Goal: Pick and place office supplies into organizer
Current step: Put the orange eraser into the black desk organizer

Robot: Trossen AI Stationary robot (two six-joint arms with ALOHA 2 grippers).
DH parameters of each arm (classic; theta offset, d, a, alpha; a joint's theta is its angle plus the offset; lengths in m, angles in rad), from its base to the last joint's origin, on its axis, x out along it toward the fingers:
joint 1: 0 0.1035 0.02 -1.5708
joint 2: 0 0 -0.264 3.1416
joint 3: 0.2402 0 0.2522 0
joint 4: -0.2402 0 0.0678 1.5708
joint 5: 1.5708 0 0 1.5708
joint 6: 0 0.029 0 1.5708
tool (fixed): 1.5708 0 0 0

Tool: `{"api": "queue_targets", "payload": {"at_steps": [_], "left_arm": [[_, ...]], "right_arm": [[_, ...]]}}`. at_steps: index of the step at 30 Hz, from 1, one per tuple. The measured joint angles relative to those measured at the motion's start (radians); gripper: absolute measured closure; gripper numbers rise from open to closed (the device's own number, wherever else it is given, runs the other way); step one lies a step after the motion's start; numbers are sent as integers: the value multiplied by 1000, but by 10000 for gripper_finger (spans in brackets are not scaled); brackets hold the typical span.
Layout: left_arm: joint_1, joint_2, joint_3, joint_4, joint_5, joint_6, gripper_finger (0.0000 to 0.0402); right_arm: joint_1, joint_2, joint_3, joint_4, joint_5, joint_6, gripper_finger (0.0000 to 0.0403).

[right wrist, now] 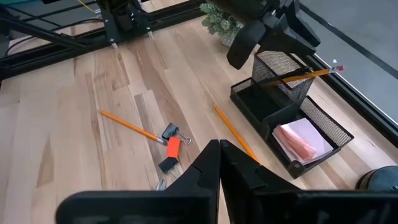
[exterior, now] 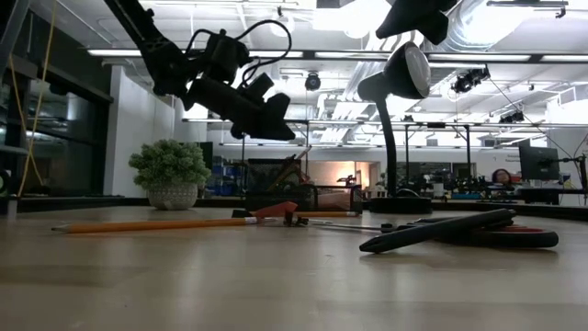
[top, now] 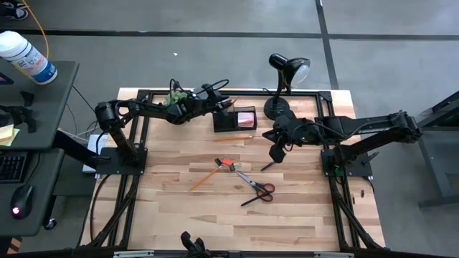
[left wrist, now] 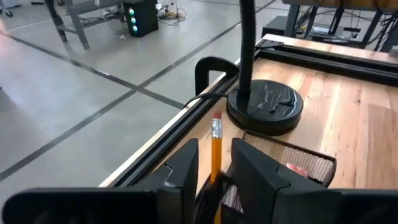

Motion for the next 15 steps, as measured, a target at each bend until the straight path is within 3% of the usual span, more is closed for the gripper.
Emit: {"api": "queue_targets", "payload": {"at_steps": [9, 15], "left_arm": [[-7, -28, 0, 161, 120, -6, 302], [-82, -134, 0, 101, 191, 17, 325]], "right_arm": [[0, 0, 0, -3, 0, -24, 402], [-10, 0, 1, -56, -12, -50, 395]]}}
